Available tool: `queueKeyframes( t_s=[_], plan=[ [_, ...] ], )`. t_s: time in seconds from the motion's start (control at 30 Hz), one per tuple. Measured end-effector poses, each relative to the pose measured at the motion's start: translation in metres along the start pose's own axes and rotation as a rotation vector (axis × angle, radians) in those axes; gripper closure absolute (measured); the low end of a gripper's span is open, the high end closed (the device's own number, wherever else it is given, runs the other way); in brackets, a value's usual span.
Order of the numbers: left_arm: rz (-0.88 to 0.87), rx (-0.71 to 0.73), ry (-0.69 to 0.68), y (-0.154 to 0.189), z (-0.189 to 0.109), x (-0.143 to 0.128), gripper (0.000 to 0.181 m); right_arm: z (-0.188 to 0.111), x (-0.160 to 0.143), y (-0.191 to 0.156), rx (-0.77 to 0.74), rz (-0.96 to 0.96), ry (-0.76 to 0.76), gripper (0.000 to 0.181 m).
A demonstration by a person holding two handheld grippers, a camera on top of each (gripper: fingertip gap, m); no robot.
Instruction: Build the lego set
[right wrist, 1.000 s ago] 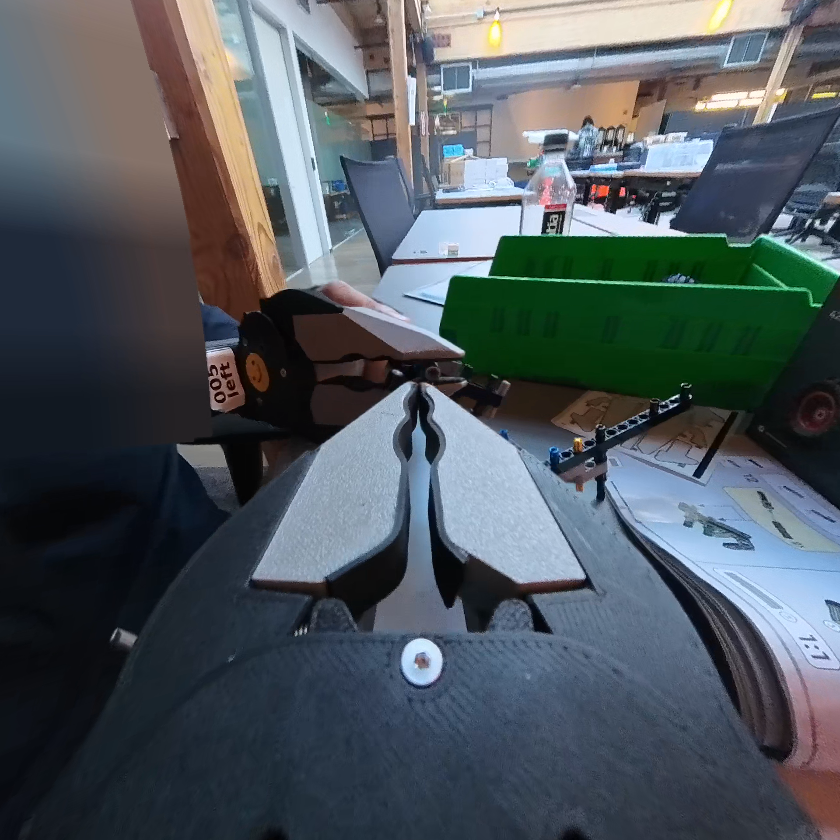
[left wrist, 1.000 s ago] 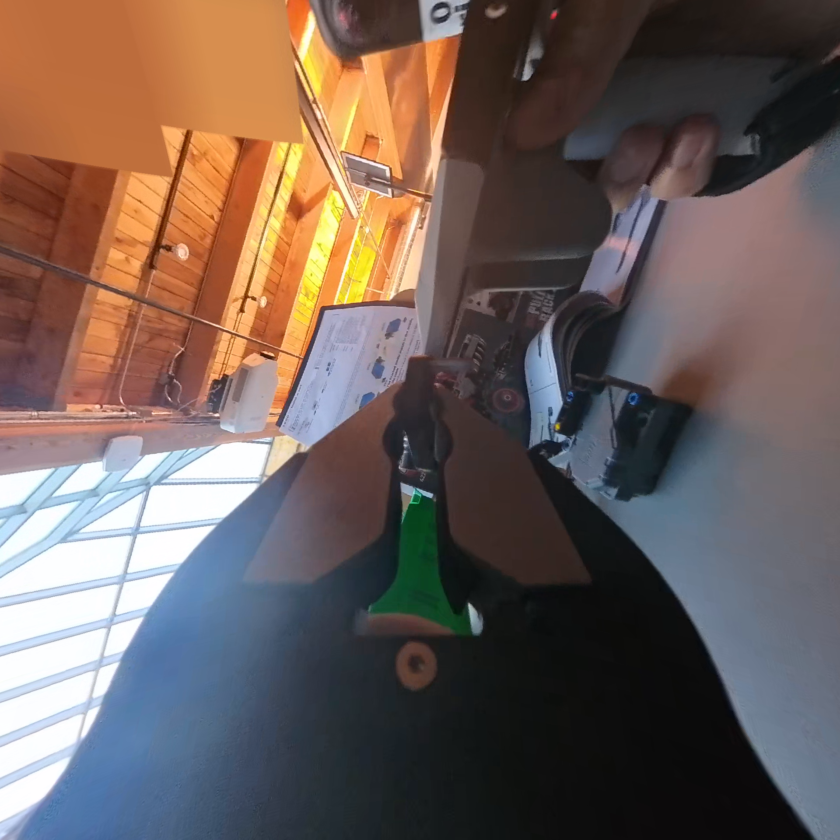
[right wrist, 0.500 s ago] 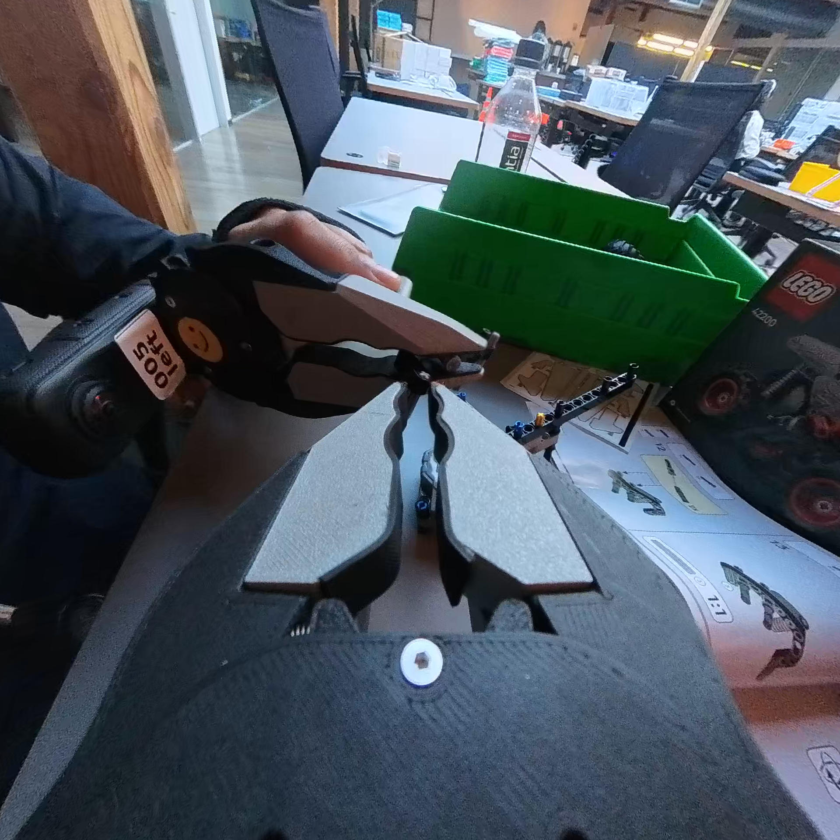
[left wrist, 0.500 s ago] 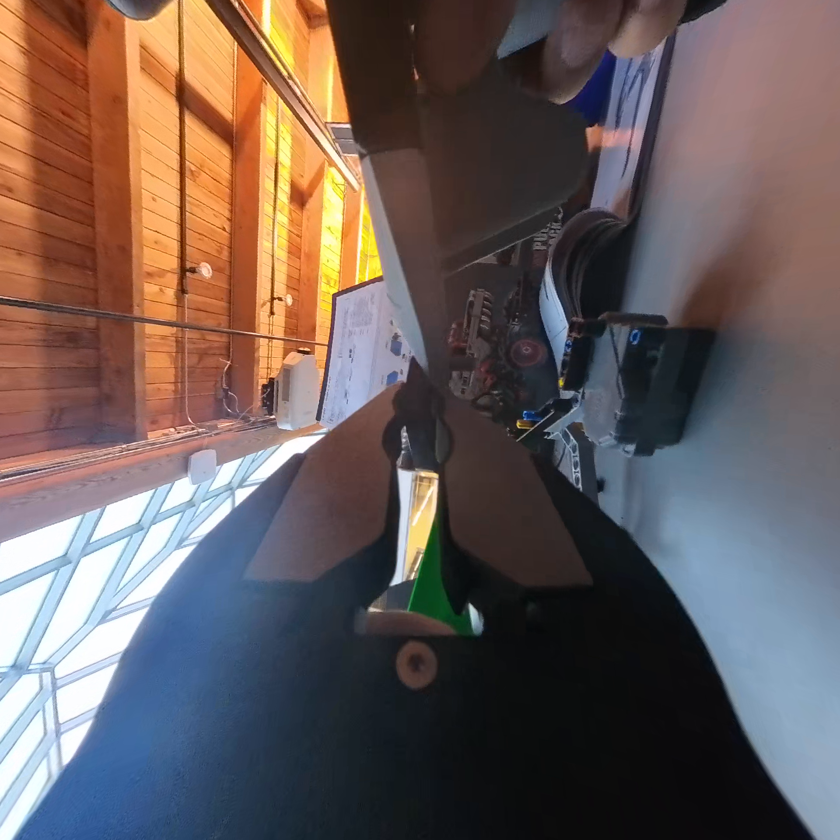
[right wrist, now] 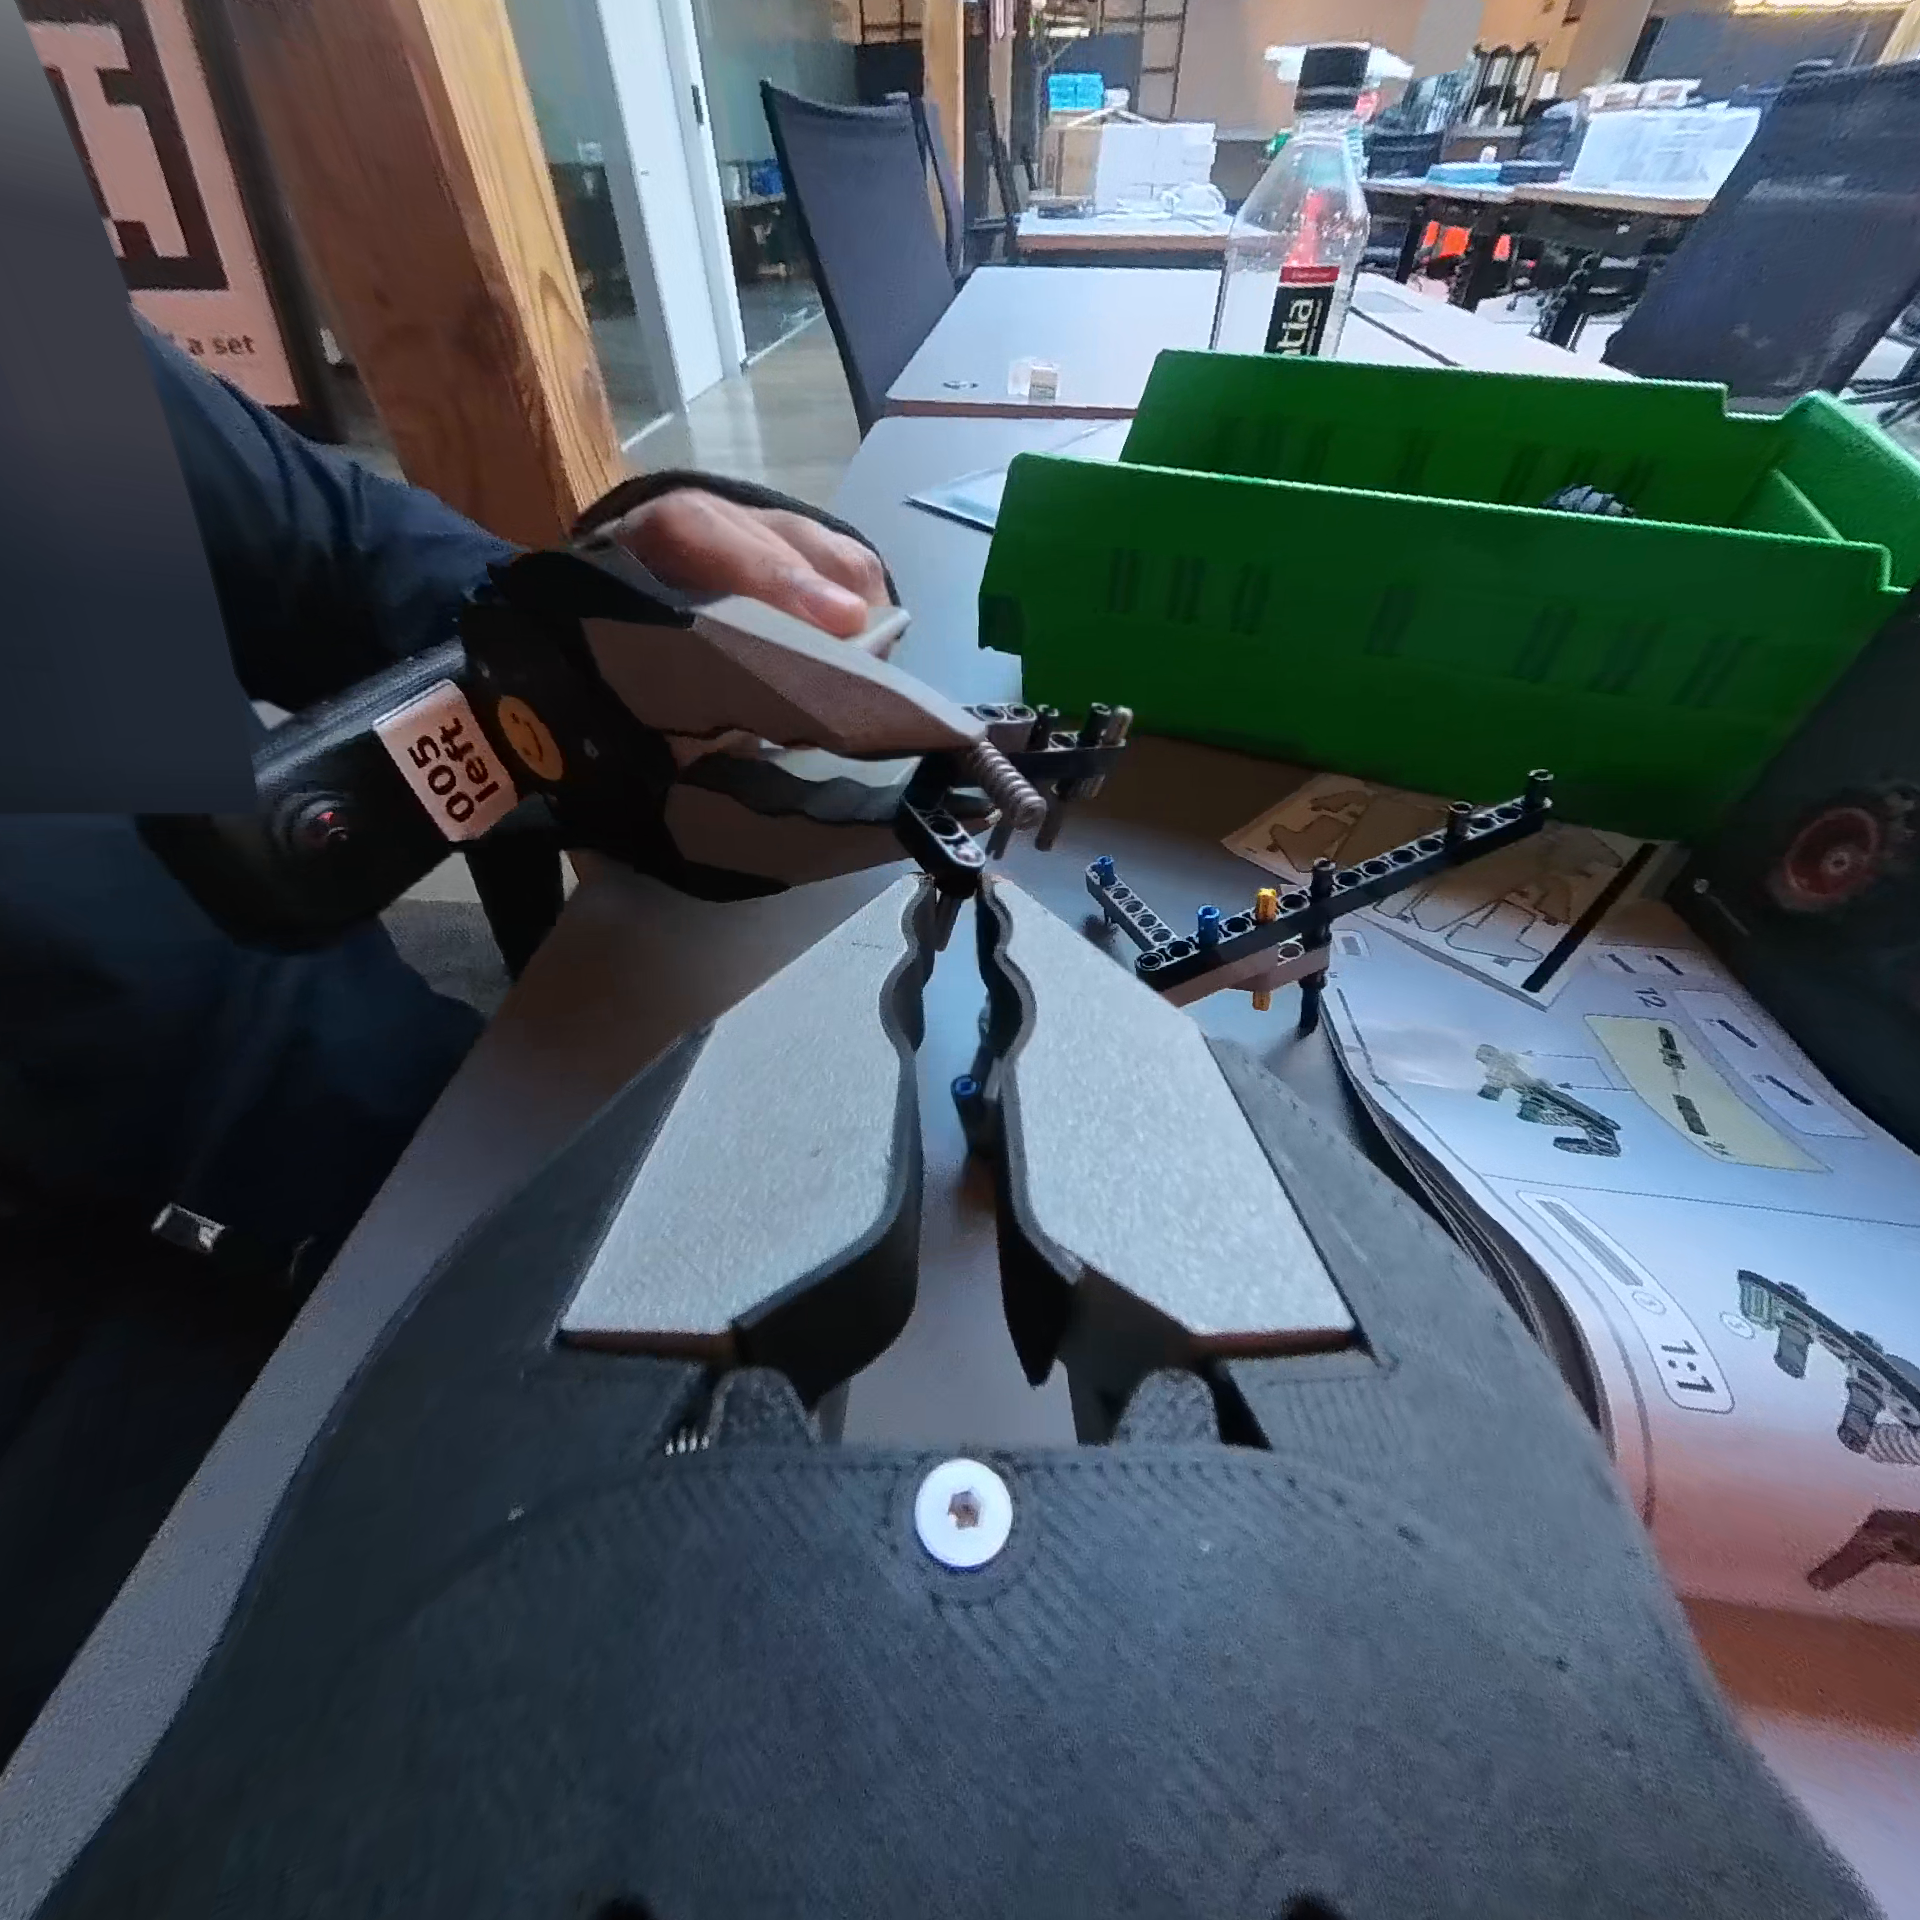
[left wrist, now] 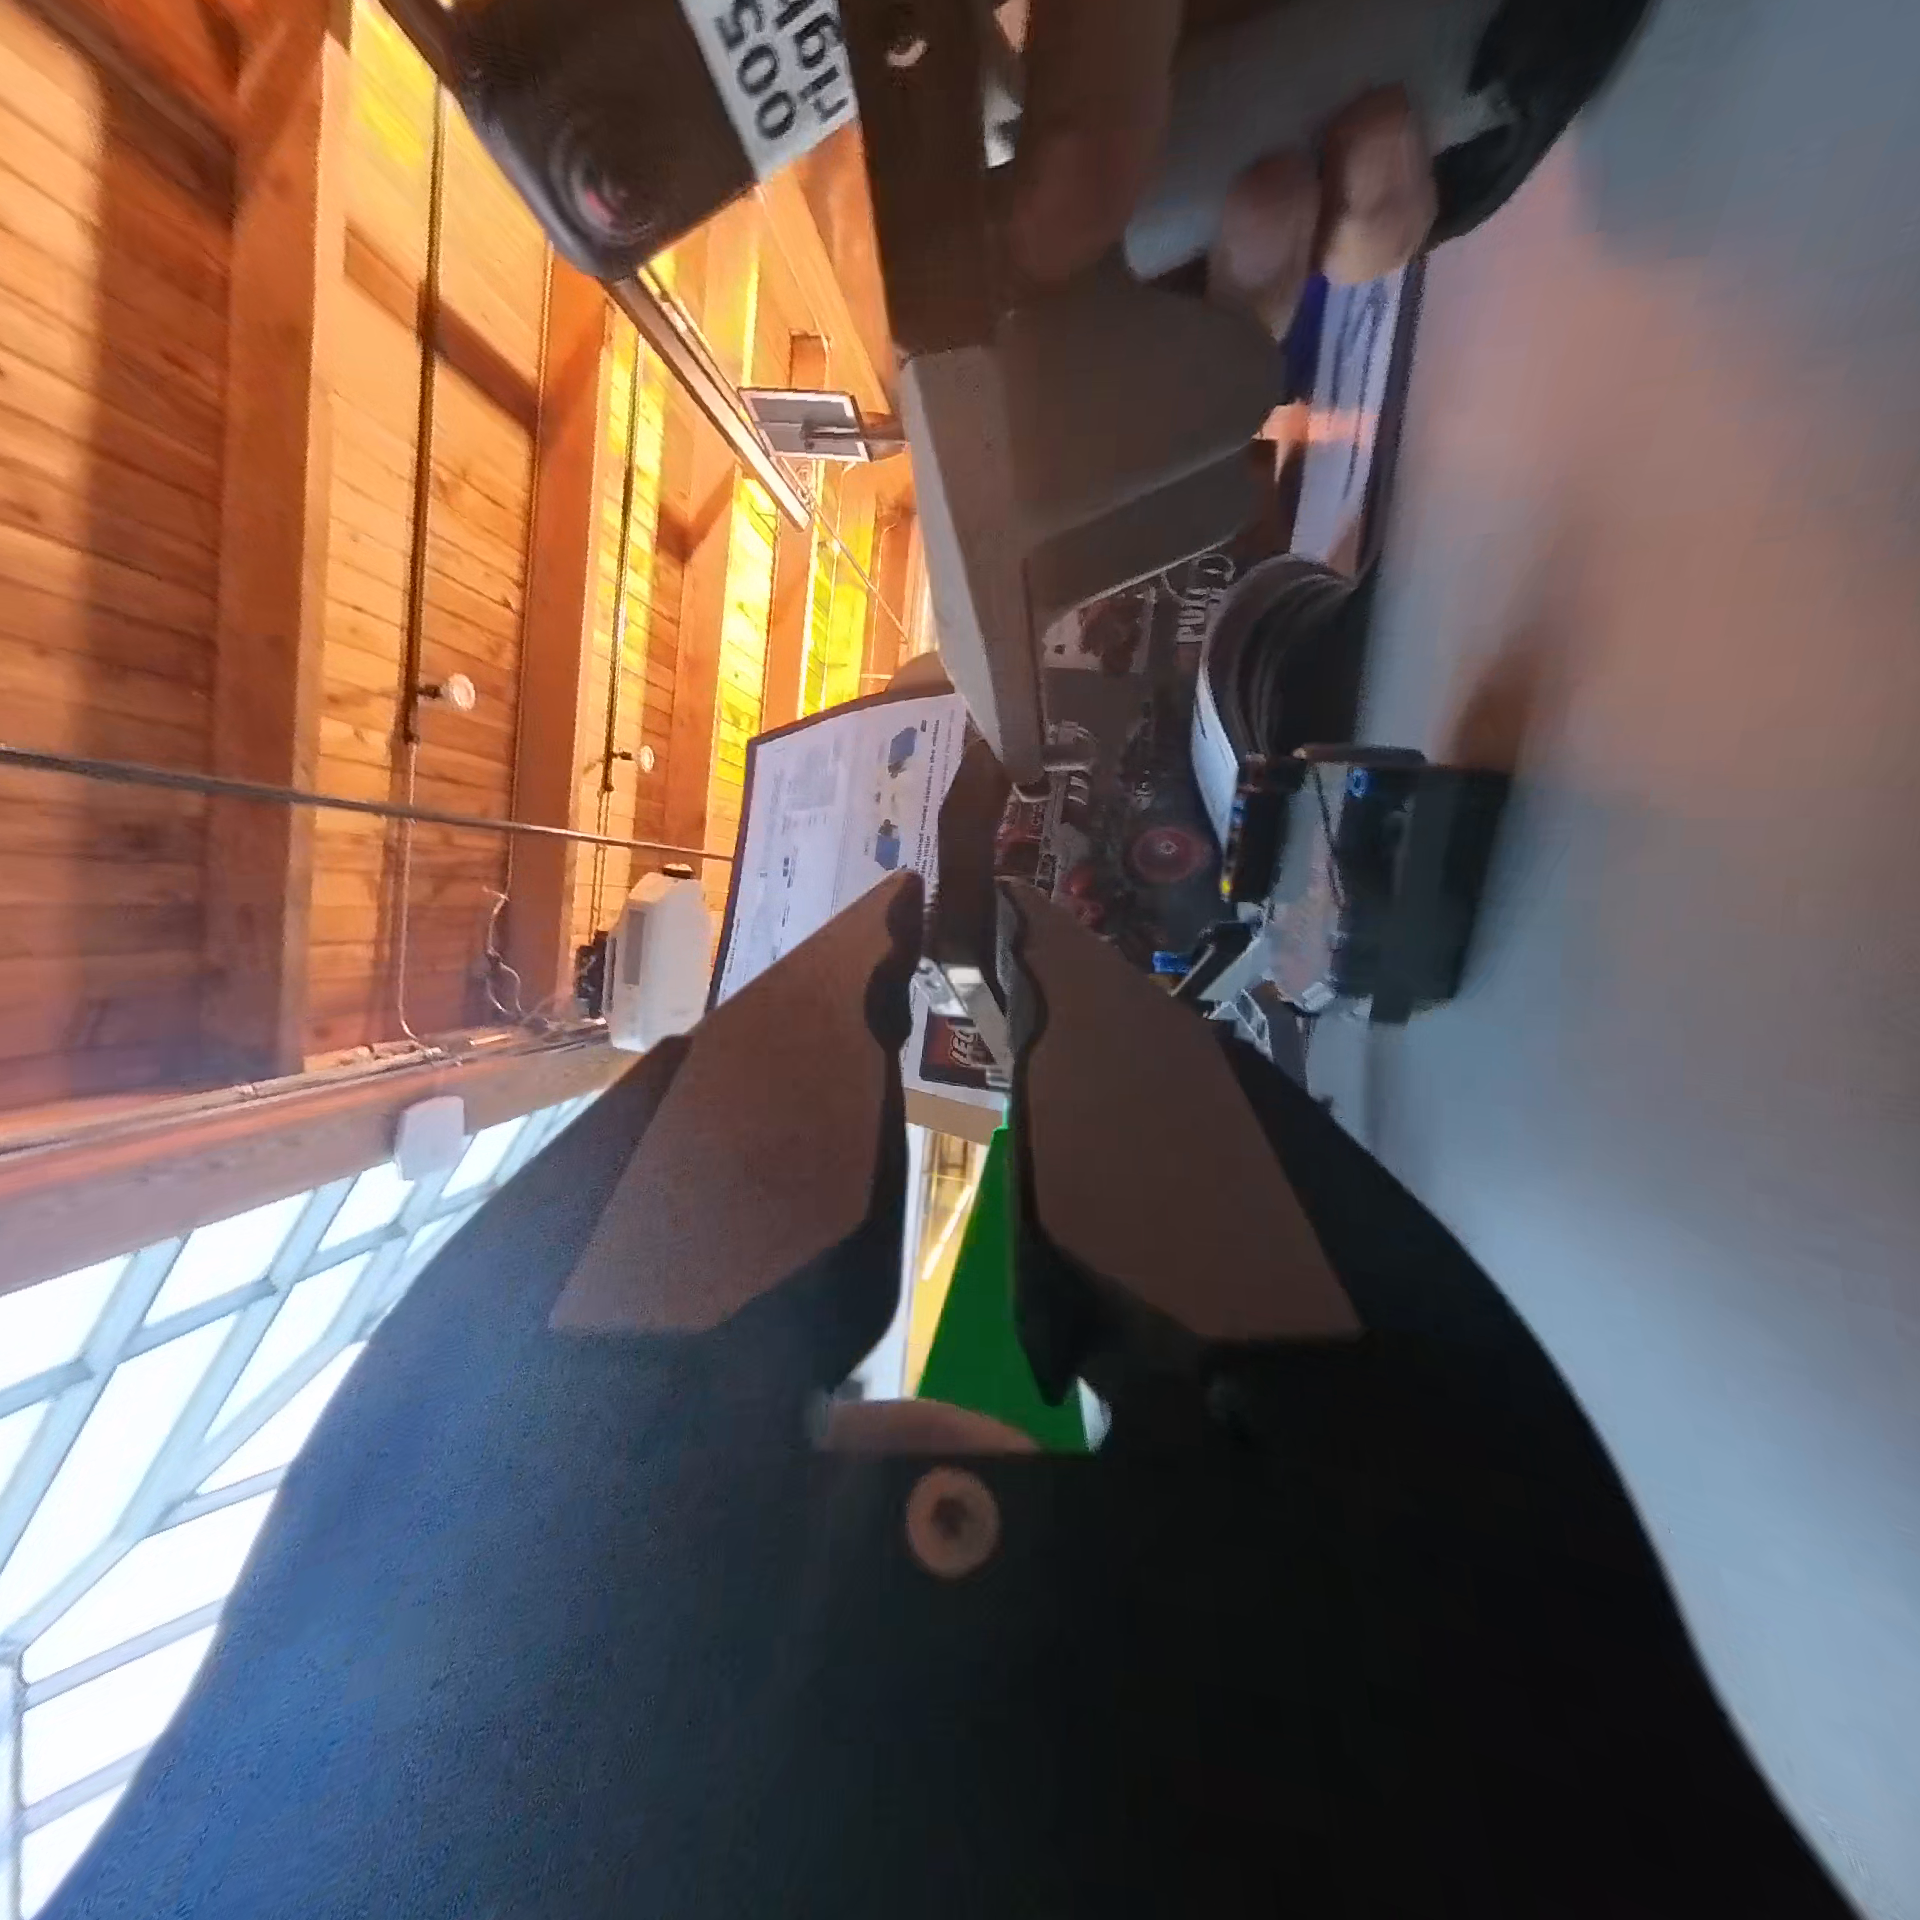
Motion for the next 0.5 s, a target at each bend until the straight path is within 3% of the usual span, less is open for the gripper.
queueKeyframes(
  t_s=[0.03, 0.27, 0.5],
  plan=[
    [0.019, -0.007, 0.005, 0.001, -0.001, -0.001, 0.172, 0.002, -0.001, 0.0, -0.001, -0.013, -0.021, 0.177],
    [0.231, -0.084, 0.042, 0.021, -0.006, -0.006, 0.175, 0.007, -0.007, 0.002, -0.076, -0.083, -0.177, 0.174],
    [0.24, -0.109, 0.046, 0.022, -0.005, -0.006, 0.176, 0.005, -0.011, 0.009, -0.122, -0.013, -0.227, 0.149]
  ],
)
Point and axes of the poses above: each gripper's, where its closed fingertips meet, z out along the fingers, x out of its top, y = z × x across the jaws, the point moved 10 cm from there along -z, back along the fingers, and after that the axes turned 4 degrees about y, right-handed, at the moved point
